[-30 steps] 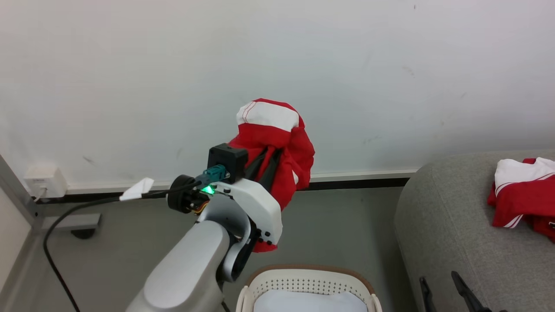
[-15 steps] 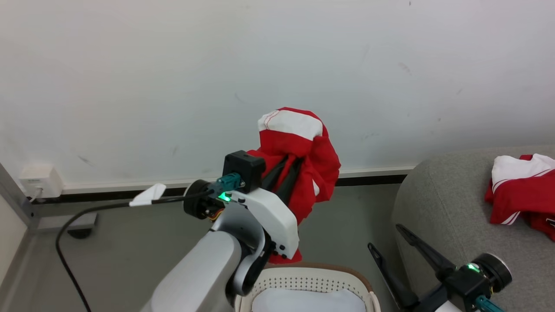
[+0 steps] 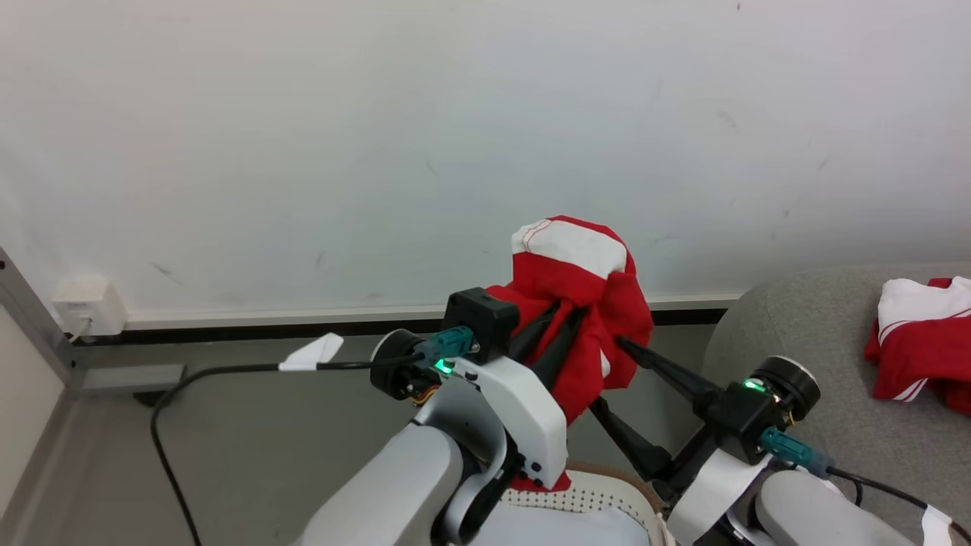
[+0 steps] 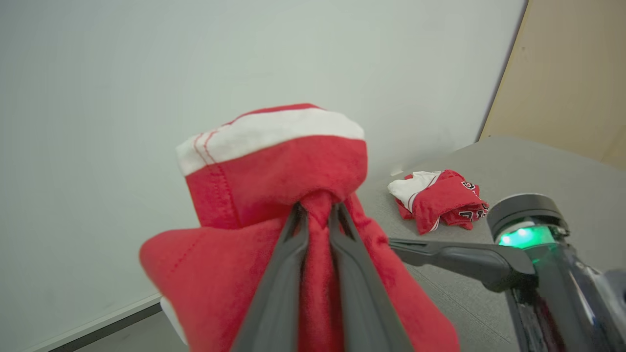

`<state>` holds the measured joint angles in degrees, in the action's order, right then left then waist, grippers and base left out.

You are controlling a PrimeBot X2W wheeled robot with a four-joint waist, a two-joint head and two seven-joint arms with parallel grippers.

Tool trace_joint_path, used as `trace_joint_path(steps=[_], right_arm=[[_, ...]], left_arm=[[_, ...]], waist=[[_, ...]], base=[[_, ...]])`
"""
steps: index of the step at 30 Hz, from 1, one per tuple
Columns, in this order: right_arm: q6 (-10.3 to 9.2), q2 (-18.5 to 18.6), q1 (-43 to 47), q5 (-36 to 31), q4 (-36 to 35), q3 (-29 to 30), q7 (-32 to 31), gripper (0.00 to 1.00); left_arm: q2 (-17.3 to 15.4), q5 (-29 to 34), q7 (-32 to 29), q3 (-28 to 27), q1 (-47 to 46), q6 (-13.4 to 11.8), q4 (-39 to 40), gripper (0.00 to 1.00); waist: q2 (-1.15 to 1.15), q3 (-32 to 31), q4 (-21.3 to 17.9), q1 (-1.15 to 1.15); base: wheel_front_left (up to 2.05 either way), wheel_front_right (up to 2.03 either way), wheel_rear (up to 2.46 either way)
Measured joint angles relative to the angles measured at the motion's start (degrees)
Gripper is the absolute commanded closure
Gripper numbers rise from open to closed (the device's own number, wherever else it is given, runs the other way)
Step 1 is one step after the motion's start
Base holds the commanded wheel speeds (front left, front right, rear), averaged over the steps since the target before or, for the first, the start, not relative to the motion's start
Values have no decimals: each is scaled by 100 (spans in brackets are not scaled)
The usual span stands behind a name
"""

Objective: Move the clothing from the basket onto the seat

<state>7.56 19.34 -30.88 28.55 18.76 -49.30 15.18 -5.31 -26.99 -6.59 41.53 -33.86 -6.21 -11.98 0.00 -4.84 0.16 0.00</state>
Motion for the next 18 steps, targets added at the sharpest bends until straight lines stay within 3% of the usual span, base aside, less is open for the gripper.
trace_joint_path(steps=[9, 10, 11, 12, 18], right_arm=[[0, -386, -515, 390, 868, -415, 0, 0], [0, -435, -542, 419, 935, -415, 0, 9], [0, -485, -548, 465, 990, -393, 0, 64], [0, -530, -549, 519, 1045, -360, 0, 100], [0, -582, -563, 736, 1141, -432, 0, 100]], left_arm=[[135, -250, -46, 223, -2, 89, 96, 100], [141, -270, -46, 242, -2, 89, 98, 100], [148, -289, -46, 258, -3, 88, 101, 100], [158, -302, -45, 272, -3, 87, 104, 100], [178, -364, -38, 320, -5, 66, 93, 100]], waist=[[0, -47, 81, 0], [0, -54, 86, 0], [0, -61, 89, 0], [0, -65, 92, 0], [0, -90, 99, 0]], base=[[0, 0, 0], [0, 0, 0], [0, 0, 0], [0, 0, 0], [0, 0, 0]])
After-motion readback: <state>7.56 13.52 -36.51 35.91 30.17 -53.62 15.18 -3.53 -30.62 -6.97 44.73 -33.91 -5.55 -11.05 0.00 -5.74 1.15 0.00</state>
